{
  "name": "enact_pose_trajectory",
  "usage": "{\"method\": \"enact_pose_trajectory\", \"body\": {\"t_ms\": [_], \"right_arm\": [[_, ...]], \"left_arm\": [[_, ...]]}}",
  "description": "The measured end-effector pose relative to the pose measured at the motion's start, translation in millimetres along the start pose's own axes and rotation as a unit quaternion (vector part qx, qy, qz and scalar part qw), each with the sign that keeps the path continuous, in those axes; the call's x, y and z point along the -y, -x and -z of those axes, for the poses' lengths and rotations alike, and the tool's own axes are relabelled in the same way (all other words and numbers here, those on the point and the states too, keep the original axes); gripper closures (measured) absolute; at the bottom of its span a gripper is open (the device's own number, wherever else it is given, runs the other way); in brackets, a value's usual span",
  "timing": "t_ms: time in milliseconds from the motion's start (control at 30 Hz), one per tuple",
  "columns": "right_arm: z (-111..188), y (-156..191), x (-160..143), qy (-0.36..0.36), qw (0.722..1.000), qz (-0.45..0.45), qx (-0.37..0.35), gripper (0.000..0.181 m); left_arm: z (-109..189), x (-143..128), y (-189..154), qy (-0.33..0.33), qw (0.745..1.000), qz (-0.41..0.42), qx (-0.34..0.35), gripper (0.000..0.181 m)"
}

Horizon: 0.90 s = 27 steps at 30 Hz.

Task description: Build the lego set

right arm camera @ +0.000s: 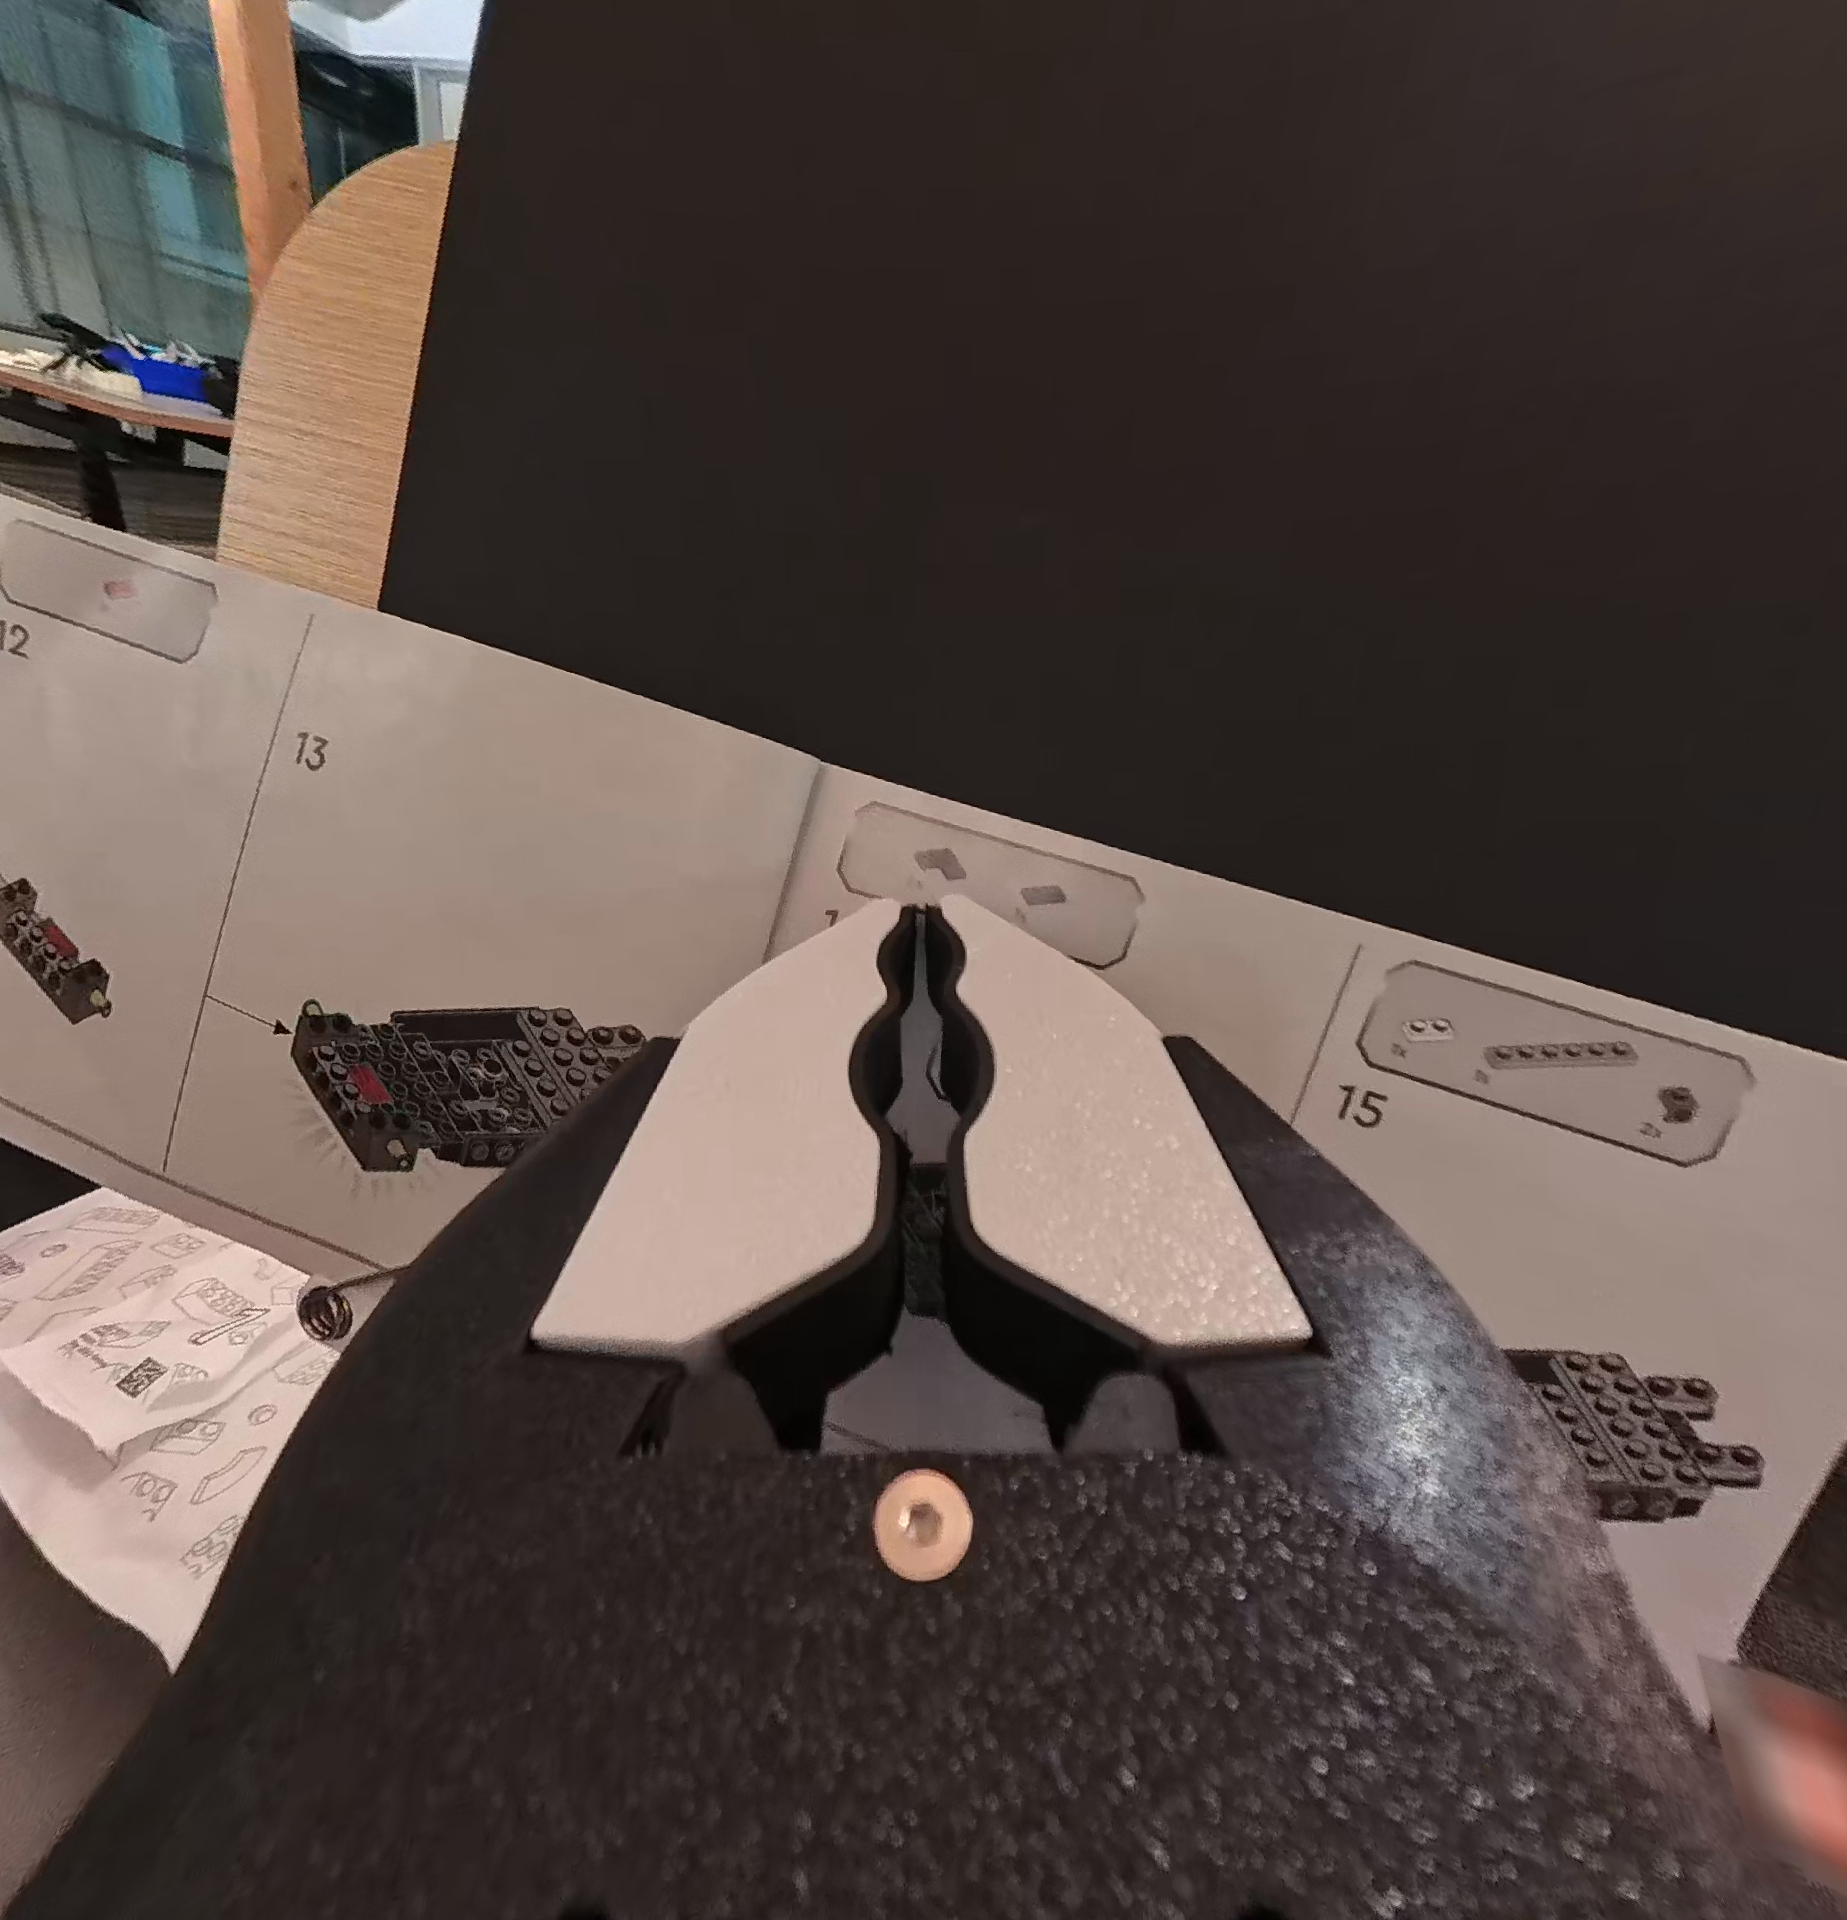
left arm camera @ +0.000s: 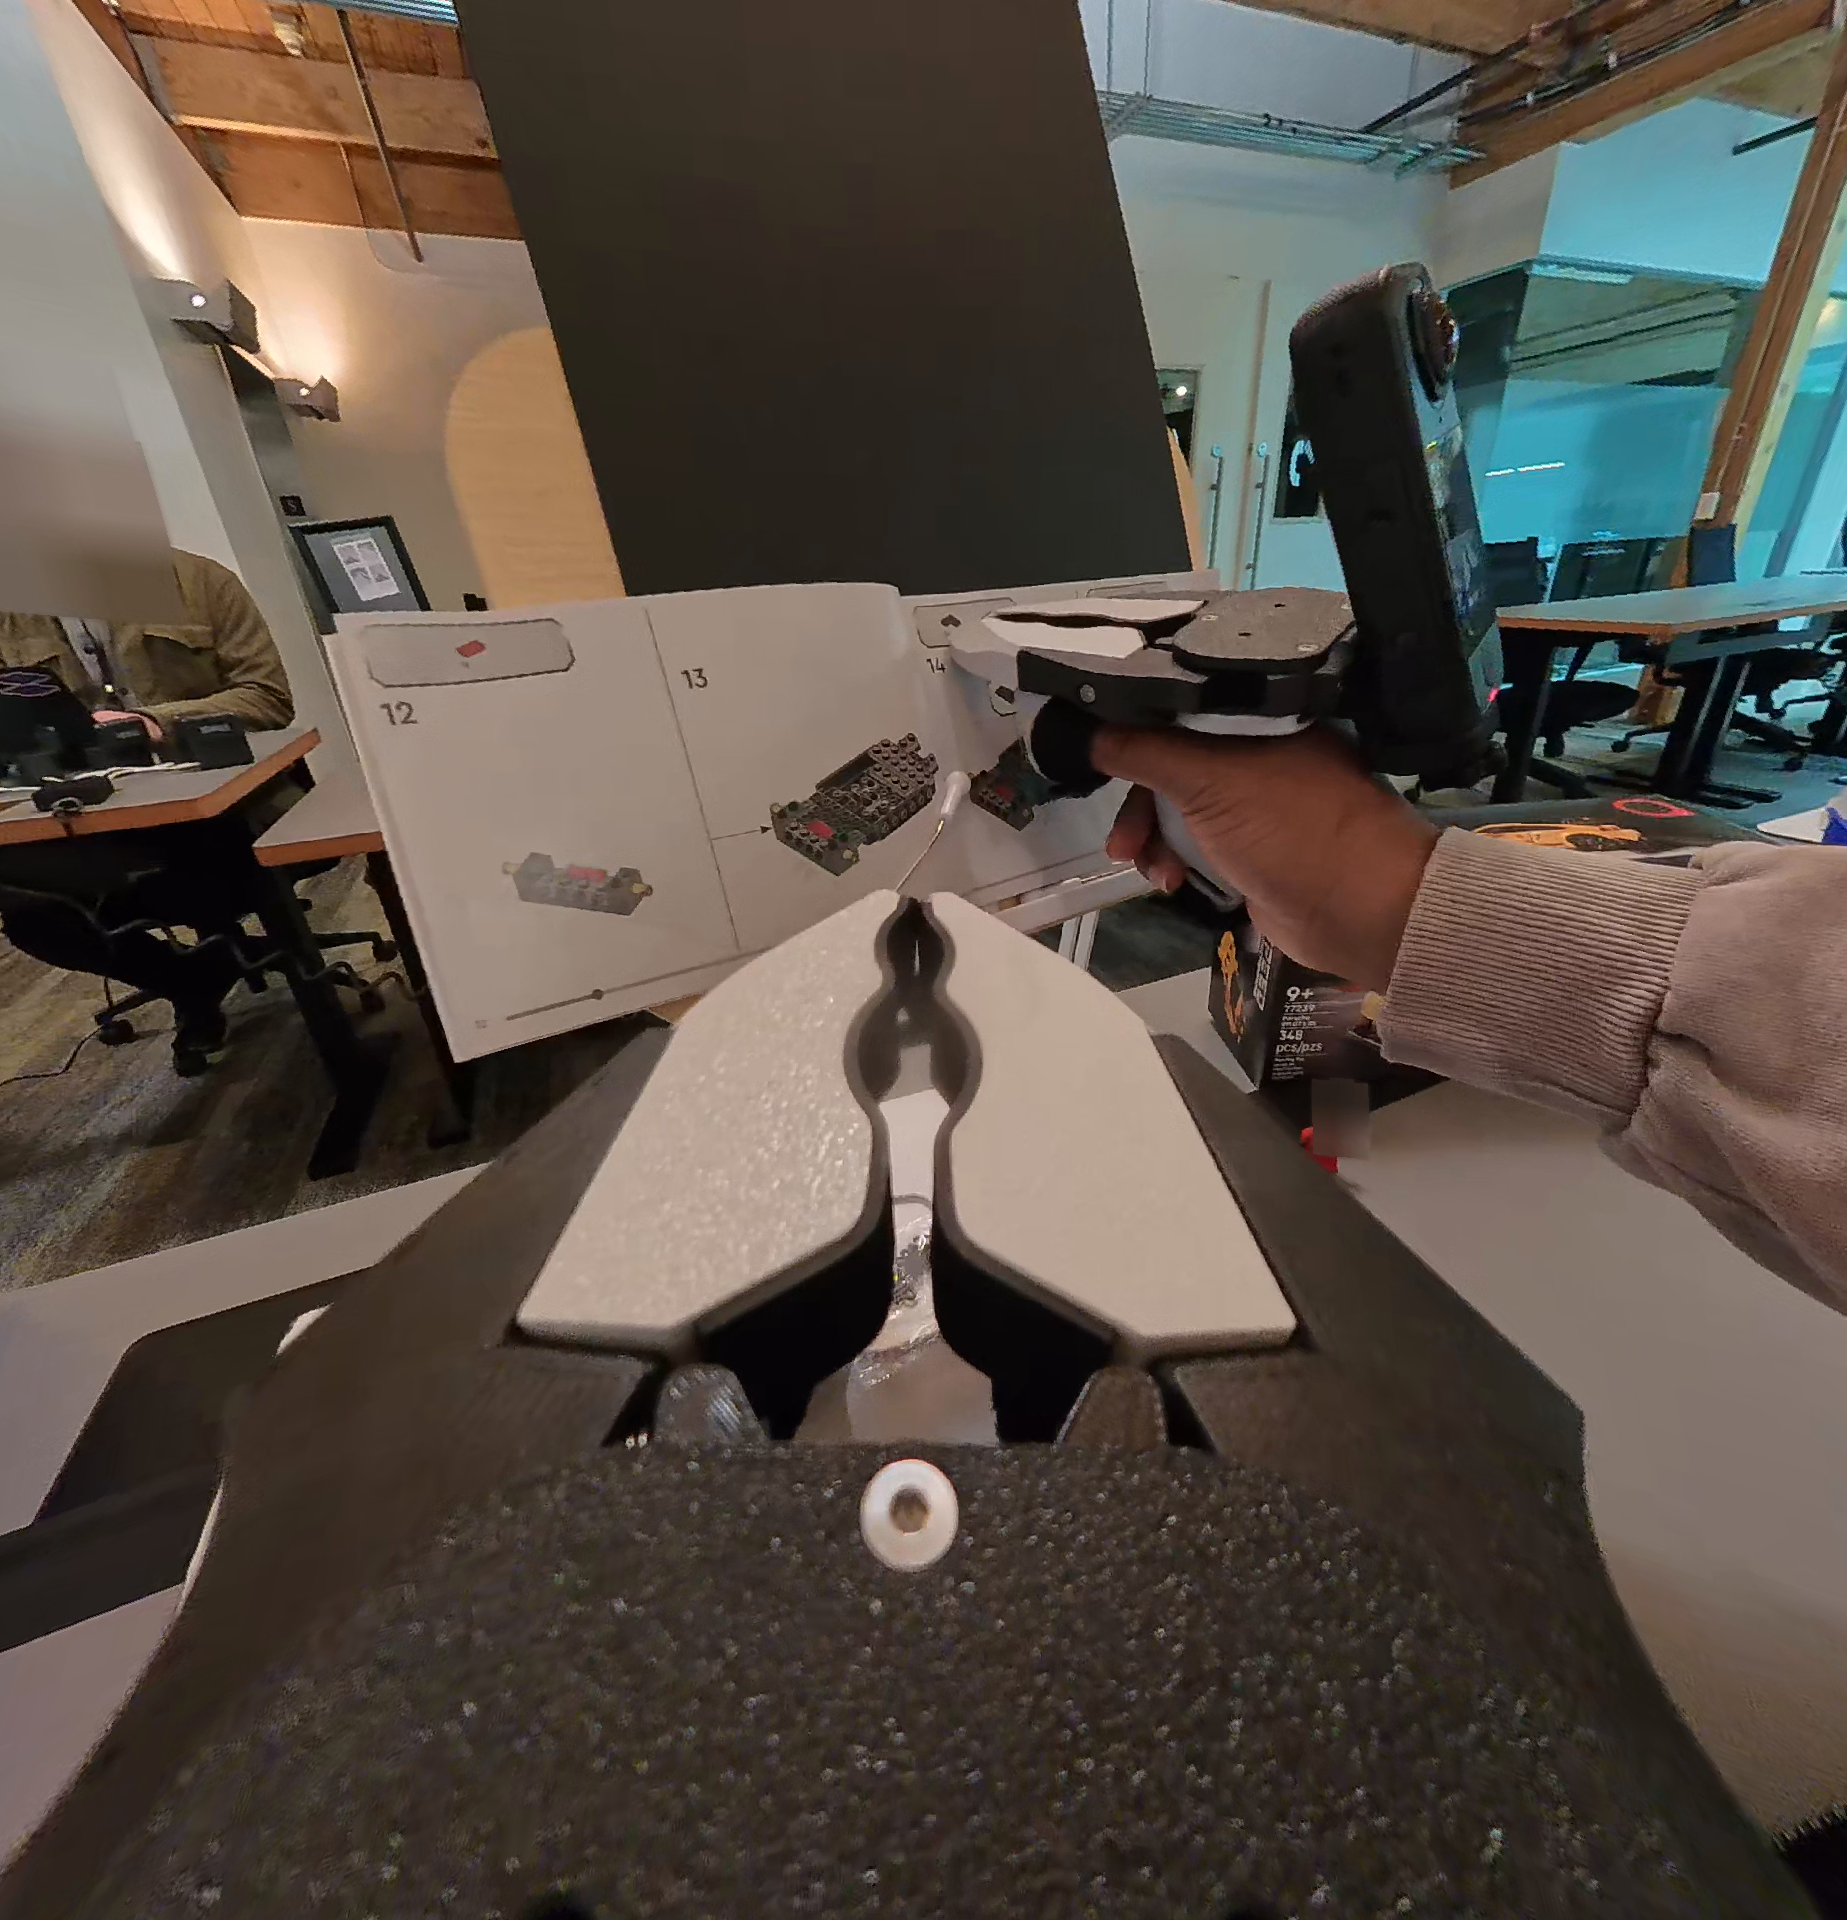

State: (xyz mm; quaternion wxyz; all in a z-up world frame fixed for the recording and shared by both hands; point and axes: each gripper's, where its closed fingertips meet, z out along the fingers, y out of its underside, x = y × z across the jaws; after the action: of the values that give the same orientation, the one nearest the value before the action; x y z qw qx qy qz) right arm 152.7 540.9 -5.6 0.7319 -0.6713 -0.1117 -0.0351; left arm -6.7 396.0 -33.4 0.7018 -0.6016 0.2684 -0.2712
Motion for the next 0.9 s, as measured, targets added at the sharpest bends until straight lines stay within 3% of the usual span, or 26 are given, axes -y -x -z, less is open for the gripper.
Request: {"method": "enact_pose_trajectory", "body": {"t_ms": [400,900], "right_arm": [[11.4,-22.7,-7.8,-0.005,1.000,-0.009,-0.019,0.177],[23.5,-21.6,-3.5,-0.008,1.000,-0.016,0.000,0.177]], "left_arm": [[-3.3,-8.4,-3.8,0.010,1.000,-0.005,-0.006,0.181],[-5.5,-16.5,-4.6,0.023,1.000,-0.011,-0.005,0.181]]}}
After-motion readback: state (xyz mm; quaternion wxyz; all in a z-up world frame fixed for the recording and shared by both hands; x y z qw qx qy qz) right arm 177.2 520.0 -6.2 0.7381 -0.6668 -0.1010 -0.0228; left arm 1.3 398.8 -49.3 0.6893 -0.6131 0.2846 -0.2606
